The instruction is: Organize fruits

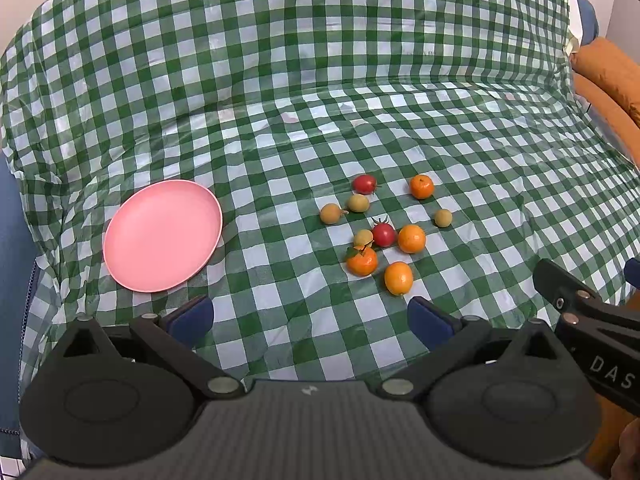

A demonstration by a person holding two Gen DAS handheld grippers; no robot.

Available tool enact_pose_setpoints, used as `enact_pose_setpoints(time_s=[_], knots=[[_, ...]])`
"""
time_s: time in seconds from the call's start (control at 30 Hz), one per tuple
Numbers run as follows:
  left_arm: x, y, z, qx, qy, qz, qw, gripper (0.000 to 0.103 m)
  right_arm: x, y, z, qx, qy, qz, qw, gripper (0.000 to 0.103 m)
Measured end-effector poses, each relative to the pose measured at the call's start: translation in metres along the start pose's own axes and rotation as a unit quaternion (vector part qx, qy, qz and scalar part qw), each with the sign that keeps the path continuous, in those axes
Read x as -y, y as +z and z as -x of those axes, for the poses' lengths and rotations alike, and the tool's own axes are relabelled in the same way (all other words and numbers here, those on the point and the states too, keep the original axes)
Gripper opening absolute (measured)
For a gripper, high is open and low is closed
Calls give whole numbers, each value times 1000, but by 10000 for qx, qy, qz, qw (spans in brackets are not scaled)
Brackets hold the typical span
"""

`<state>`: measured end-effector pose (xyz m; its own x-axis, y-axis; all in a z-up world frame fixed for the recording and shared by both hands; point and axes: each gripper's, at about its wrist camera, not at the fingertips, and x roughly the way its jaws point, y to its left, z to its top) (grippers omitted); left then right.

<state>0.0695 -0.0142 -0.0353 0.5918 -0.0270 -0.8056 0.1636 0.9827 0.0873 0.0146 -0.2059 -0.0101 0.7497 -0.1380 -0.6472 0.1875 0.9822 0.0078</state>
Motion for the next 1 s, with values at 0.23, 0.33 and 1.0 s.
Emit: enact_pose_setpoints(time_s=[0.23,0.33,1.0], knots=[[0,0,0,-1,-1,-10,10000,103,1,2,1,-13,-5,-49,10000,102],[2,0,0,7,12,-23,10000,103,2,2,1,-10,-1,-58,10000,102],[-1,-1,-4,-63,-5,18,10000,103,3,2,1,-69,49,-113,9999,102]])
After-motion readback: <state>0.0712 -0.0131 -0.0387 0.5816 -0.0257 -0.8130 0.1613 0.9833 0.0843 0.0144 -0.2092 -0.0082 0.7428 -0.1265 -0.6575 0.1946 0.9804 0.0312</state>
